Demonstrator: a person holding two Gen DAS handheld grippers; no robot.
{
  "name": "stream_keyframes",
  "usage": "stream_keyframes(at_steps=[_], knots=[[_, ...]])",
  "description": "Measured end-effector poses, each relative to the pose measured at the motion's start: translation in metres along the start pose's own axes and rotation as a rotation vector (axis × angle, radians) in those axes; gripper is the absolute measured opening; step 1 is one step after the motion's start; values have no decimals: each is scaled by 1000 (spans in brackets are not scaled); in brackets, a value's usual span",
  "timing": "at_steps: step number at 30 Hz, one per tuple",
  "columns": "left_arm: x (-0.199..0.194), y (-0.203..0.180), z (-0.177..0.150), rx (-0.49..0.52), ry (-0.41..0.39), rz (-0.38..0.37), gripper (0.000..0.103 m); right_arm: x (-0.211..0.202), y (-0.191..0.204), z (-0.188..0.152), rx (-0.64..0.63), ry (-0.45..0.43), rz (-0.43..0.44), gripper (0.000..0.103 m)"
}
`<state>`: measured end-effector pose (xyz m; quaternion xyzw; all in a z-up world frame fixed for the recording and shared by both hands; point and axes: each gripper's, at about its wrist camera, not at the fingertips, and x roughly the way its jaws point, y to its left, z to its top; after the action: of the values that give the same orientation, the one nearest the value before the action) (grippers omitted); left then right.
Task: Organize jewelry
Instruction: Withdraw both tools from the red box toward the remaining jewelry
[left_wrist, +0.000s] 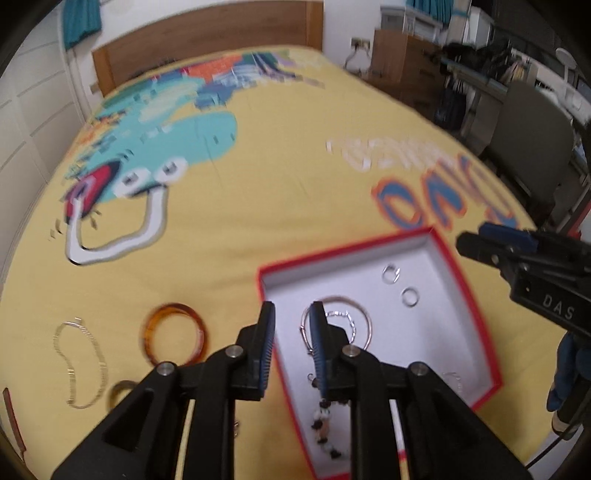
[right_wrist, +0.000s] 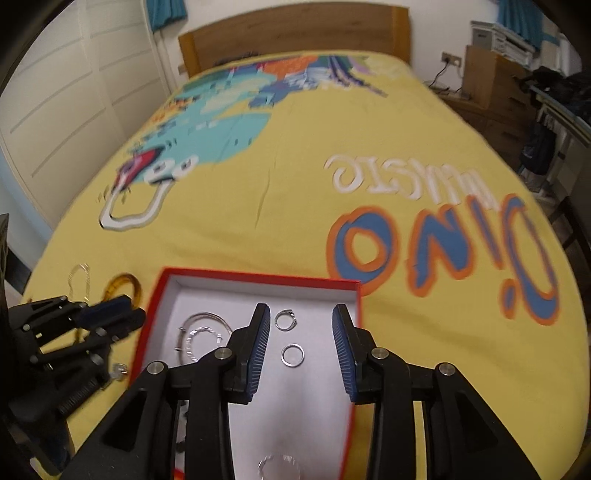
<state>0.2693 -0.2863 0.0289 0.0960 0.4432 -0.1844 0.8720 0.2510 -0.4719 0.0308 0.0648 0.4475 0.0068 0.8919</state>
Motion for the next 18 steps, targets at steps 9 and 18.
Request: stream_keyframes(at_steps=[9,18], knots=[[-86,33,-37,-27,-34,64,18,-92,30,-26,9,-116,24,51],[-158,78,-97,-107,-91,137,29,-147,68,-79,-39,-150,59,51]])
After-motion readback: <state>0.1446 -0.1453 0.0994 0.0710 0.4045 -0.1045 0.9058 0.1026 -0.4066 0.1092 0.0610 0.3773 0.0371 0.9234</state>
